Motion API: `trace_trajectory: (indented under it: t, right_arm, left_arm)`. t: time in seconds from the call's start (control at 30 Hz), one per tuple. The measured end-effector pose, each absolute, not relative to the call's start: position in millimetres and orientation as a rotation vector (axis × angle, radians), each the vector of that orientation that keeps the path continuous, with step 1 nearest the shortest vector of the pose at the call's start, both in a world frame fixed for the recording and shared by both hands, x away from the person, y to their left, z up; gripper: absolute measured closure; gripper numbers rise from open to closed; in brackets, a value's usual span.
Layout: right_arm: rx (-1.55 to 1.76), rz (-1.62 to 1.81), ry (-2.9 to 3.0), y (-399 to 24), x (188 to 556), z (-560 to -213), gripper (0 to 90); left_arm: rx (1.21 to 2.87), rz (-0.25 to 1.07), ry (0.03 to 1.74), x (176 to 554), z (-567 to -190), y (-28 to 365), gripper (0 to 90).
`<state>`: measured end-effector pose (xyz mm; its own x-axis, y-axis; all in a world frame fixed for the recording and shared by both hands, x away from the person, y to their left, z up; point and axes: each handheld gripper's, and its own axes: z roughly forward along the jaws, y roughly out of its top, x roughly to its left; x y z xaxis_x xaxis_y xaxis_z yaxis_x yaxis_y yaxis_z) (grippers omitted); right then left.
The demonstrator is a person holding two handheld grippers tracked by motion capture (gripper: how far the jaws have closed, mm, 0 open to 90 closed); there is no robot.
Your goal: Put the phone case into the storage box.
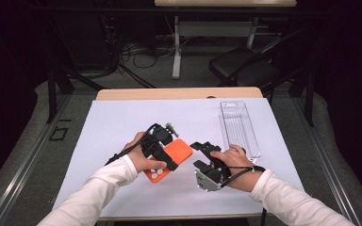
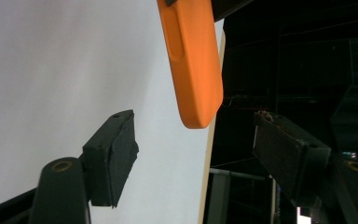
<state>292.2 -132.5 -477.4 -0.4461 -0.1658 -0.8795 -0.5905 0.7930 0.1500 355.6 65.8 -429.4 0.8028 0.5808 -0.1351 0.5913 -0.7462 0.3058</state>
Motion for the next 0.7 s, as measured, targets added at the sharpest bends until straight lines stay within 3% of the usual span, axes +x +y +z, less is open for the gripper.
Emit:
trace_trajectory:
  t: [0.27, 0.7]
  right_arm:
    - [-0.588, 0.518, 1.979, -132.4, 291.0, -479.0, 31.9]
    - [-0.625, 0.515, 1.974, -130.5, 290.1, -484.4, 38.5]
  left_arm:
    - [2.653, -0.109, 0.873, 356.4, -428.4, 62.9, 15.4]
    - [2.669, -0.111, 0.856, 356.8, -430.3, 56.9, 15.4]
